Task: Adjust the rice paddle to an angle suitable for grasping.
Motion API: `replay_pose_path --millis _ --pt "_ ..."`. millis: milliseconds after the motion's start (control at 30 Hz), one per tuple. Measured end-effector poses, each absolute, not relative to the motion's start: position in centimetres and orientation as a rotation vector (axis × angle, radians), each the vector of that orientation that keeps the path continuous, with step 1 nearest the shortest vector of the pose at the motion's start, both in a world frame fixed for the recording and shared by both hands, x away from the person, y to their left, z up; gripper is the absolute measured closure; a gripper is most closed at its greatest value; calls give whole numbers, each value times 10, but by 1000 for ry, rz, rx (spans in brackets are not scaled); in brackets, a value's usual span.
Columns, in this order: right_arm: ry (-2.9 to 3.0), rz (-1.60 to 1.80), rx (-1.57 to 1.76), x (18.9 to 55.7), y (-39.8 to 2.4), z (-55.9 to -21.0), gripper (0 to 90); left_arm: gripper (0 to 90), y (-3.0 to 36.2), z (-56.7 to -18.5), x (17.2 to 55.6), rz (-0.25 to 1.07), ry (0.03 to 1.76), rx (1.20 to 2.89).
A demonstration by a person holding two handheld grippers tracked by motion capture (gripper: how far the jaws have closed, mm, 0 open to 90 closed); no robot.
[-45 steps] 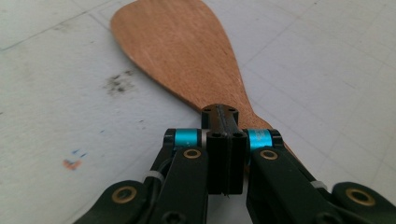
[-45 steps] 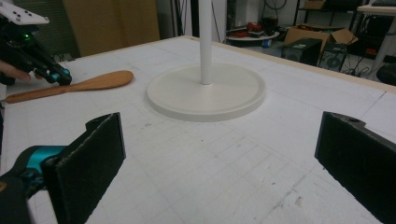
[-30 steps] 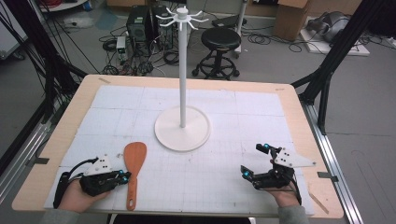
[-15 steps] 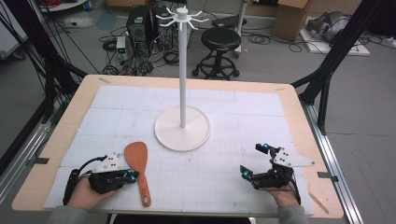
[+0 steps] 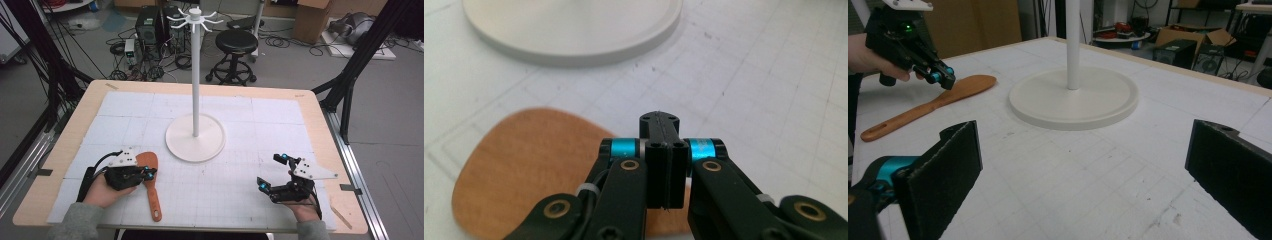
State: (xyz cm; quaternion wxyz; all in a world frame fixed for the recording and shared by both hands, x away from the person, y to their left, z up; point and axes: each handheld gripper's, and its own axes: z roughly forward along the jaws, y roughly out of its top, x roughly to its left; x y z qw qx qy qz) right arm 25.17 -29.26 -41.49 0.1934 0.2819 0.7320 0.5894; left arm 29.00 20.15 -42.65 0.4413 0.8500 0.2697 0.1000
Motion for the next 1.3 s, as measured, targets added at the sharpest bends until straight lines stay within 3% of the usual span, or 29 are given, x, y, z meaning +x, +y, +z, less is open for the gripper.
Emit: replay_pose_path --millis 300,533,1300 --pt "2060 1658 786 251 -291 -415 2 897 184 -421 314 280 692 2140" --pt "2094 1652 755 252 -285 -416 2 898 180 -436 334 289 766 2149" --pt "2121 1647 755 252 -284 -419 2 899 185 -439 330 382 759 2247"
